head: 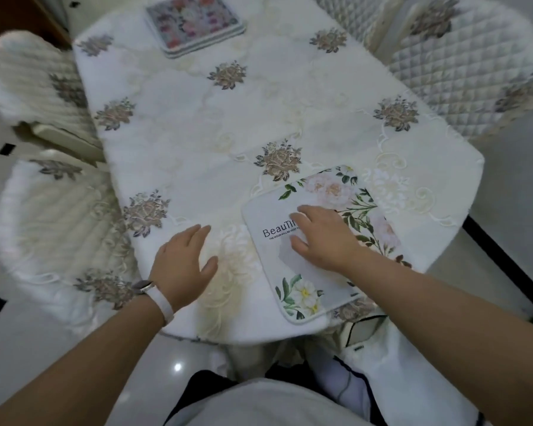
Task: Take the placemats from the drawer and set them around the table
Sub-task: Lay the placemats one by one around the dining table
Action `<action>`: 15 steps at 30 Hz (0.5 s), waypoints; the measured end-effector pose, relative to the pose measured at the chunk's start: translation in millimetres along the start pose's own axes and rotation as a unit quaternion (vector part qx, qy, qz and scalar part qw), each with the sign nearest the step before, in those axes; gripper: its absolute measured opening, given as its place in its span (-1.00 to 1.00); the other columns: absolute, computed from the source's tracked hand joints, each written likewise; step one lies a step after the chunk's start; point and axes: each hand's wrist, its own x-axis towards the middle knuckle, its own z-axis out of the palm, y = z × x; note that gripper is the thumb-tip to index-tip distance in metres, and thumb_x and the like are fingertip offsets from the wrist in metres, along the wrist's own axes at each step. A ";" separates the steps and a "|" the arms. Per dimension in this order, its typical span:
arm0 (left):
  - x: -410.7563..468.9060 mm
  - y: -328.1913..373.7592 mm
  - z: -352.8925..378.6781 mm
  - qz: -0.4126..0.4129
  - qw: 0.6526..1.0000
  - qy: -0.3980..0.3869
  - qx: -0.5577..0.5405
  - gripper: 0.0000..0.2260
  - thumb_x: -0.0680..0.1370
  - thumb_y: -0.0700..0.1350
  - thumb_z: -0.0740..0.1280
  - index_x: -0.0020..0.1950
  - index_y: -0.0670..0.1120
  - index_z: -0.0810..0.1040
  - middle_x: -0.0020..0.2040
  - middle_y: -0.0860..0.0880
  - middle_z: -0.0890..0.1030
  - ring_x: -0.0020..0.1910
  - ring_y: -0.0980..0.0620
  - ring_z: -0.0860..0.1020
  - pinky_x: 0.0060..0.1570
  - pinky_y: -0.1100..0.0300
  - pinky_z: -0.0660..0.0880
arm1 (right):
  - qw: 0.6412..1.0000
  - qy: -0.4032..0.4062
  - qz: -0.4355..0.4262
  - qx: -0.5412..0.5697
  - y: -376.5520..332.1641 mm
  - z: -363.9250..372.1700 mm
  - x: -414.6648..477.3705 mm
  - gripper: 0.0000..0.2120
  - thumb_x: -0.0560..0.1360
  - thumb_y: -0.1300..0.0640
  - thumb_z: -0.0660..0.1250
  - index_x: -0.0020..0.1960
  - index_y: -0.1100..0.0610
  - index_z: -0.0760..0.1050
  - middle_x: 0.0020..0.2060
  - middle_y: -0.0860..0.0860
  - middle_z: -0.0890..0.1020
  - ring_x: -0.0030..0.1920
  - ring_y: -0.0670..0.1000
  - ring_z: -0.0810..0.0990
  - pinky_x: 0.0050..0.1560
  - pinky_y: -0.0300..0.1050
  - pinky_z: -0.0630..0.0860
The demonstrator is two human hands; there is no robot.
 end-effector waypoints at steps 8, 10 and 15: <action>-53.4 -79.7 -76.6 0.047 0.996 0.057 0.043 -0.50 0.48 0.14 0.19 0.30 -0.12 0.54 0.26 -0.11 0.57 0.19 -0.17 0.54 0.08 -0.08 0.51 | 0.989 0.006 -0.147 0.013 -135.5 -31.2 36.8 -0.47 0.53 -0.19 0.15 0.33 0.11 0.49 0.34 0.15 0.51 0.33 0.19 0.46 0.30 0.11 0.37; -75.0 -105.3 -91.0 0.033 0.995 0.079 0.060 -0.55 0.49 0.10 0.20 0.27 -0.11 0.56 0.24 -0.09 0.58 0.17 -0.16 0.54 0.05 -0.07 0.51 | 0.982 0.002 -0.187 -0.010 -169.7 -35.2 42.4 -0.48 0.52 -0.22 0.14 0.33 0.08 0.49 0.35 0.12 0.50 0.34 0.17 0.45 0.30 0.09 0.37; -139.0 -175.1 -112.1 -0.024 0.990 0.134 0.044 -0.57 0.49 0.11 0.20 0.23 -0.07 0.57 0.25 -0.08 0.57 0.18 -0.14 0.53 0.08 -0.09 0.50 | 0.972 0.005 -0.234 -0.029 -265.6 -42.2 54.7 -0.49 0.52 -0.22 0.14 0.31 0.07 0.49 0.31 0.08 0.52 0.29 0.15 0.47 0.24 0.05 0.41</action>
